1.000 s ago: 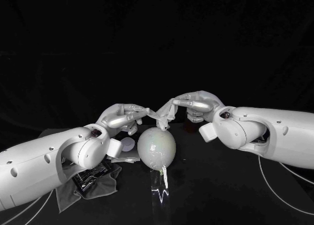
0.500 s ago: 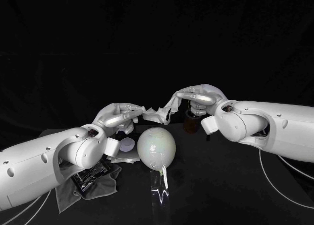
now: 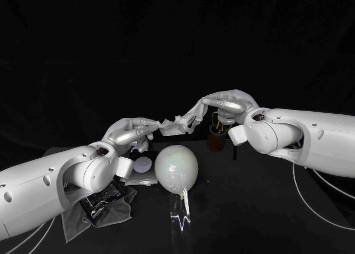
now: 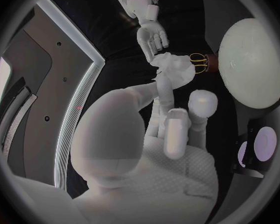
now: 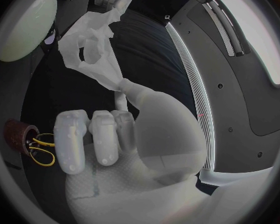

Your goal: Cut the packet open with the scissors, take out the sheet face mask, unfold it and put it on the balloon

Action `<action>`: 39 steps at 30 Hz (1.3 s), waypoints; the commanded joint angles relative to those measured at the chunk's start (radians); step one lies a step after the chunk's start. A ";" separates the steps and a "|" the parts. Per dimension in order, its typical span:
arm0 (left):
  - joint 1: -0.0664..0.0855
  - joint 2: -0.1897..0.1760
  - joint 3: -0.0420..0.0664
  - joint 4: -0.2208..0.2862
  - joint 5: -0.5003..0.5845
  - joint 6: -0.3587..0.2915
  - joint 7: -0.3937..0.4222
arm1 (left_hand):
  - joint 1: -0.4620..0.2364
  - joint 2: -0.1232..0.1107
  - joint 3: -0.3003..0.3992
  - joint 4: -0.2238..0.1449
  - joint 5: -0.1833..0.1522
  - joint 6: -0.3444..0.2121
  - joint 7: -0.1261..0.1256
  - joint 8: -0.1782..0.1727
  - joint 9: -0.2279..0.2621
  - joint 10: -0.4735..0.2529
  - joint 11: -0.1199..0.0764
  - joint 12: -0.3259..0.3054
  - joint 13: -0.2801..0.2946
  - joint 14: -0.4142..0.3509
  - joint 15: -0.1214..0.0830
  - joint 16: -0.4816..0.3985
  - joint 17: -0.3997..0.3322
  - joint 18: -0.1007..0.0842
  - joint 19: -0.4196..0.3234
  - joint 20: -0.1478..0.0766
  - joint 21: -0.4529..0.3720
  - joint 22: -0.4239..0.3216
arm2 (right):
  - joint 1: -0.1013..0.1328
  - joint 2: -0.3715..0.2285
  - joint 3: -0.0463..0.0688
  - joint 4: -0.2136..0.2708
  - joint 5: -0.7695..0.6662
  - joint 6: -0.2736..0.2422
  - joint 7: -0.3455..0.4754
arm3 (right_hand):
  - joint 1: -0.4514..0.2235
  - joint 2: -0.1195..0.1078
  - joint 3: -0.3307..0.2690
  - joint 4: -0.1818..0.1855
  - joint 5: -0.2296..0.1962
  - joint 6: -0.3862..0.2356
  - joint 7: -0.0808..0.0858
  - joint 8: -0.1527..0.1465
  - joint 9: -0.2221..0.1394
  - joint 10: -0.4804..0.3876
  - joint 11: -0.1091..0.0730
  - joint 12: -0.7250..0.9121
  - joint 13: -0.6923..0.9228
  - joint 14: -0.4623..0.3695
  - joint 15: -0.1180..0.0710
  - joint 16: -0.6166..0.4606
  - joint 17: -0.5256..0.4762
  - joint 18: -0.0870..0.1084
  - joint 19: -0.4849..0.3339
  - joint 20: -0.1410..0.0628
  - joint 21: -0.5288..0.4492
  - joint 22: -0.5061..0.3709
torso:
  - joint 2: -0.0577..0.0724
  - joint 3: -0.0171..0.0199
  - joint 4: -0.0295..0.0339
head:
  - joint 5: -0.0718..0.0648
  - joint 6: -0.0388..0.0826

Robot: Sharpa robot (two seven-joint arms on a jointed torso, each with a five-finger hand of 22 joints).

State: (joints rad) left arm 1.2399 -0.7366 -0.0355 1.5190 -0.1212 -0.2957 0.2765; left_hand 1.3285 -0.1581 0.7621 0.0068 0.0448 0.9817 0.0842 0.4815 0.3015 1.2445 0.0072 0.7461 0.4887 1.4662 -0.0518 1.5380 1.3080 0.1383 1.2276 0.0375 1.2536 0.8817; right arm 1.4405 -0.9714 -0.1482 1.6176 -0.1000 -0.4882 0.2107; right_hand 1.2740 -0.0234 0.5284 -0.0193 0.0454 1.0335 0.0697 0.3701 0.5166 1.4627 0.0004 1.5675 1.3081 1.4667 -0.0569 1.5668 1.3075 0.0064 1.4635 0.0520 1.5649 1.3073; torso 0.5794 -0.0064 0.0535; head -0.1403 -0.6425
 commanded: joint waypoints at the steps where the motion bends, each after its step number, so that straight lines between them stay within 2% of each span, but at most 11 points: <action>1: 0.001 0.000 0.001 0.002 0.029 -0.027 0.022 | -0.004 0.007 0.005 0.000 0.007 -0.001 0.005 0.005 0.170 0.013 -0.003 0.002 0.001 0.079 -0.005 0.003 0.163 -0.007 0.007 0.003 0.004 0.001 | 0.002 0.002 0.001 -0.006 -0.020 0.014 0.012 | 0.003 0.003 0.009 -0.002 0.003 0.003 -0.001 0.016 0.052 0.108 -0.005 0.003 0.263 0.104 -0.006 0.004 0.263 -0.006 0.107 -0.004 0.006 0.263 | 0.000 0.0004 0.0003 | -0.001 0.002; 9: 0.001 0.003 0.001 -0.016 0.063 -0.062 0.038 | -0.005 0.007 0.005 0.000 0.007 -0.001 0.005 0.005 0.171 0.013 -0.002 0.002 0.002 0.079 -0.005 0.002 0.162 -0.006 0.006 0.003 0.003 0.000 | 0.005 0.003 0.001 -0.008 -0.055 0.075 -0.025 | 0.003 0.001 0.011 -0.004 0.003 0.001 -0.001 0.018 0.054 0.108 -0.005 0.003 0.263 0.104 -0.006 0.004 0.263 -0.006 0.107 -0.004 0.006 0.263 | 0.000 0.0003 -0.0007 | -0.002 0.005; 16: 0.002 0.016 0.001 -0.043 0.072 -0.067 0.041 | -0.008 0.006 0.006 0.000 0.007 -0.002 0.005 0.005 0.172 0.013 -0.002 0.001 0.002 0.078 -0.005 0.002 0.161 -0.007 0.007 0.003 0.004 0.001 | 0.005 0.006 0.001 0.003 -0.068 0.094 -0.044 | 0.004 0.001 0.012 -0.005 0.003 0.000 -0.001 0.019 0.055 0.108 -0.005 0.003 0.263 0.104 -0.006 0.004 0.263 -0.006 0.107 -0.004 0.006 0.263 | 0.001 0.0002 -0.0002 | -0.003 0.005; 28: 0.002 0.023 0.001 -0.090 0.074 -0.077 0.036 | -0.009 0.006 0.006 0.000 0.007 -0.002 0.005 0.005 0.173 0.012 -0.002 0.001 0.002 0.078 -0.005 0.002 0.161 -0.007 0.007 0.003 0.004 0.002 | 0.012 0.009 0.003 -0.012 -0.059 0.046 -0.025 | 0.004 0.000 0.013 -0.007 0.003 -0.001 -0.001 0.020 0.056 0.108 -0.005 0.003 0.263 0.104 -0.006 0.004 0.263 -0.006 0.107 -0.004 0.006 0.263 | 0.000 0.0011 0.0005 | -0.001 0.007; 39: 0.002 0.025 0.001 -0.109 0.074 -0.086 0.029 | -0.010 0.005 0.007 -0.001 0.007 -0.002 0.005 0.006 0.174 0.012 -0.002 0.001 0.002 0.078 -0.005 0.002 0.160 -0.006 0.006 0.003 0.004 0.001 | 0.016 0.012 0.005 -0.016 -0.049 0.033 -0.014 | 0.004 0.000 0.013 -0.007 0.003 -0.001 -0.001 0.020 0.056 0.108 -0.005 0.003 0.263 0.104 -0.006 0.004 0.263 -0.006 0.107 -0.004 0.006 0.263 | 0.001 -0.0004 0.0004 | -0.001 0.007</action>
State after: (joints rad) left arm 1.2405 -0.7138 -0.0355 1.4104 -0.0531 -0.3734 0.2989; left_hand 1.3245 -0.1572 0.7631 0.0055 0.0493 0.9780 0.0840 0.4805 0.3020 1.2515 0.0071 0.7462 0.4888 1.4666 -0.0512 1.5352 1.3078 0.1377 1.2274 0.0377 1.2531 0.8825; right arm 1.4555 -0.9601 -0.1445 1.6022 -0.1505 -0.4490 0.1780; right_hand 1.2707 -0.0267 0.5366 -0.0280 0.0418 1.0254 0.0701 0.3819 0.5166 1.4648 -0.0017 1.5674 1.3078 1.4664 -0.0566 1.5665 1.3077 0.0063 1.4616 0.0538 1.5652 1.3073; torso 0.5795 -0.0065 0.0538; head -0.1405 -0.6346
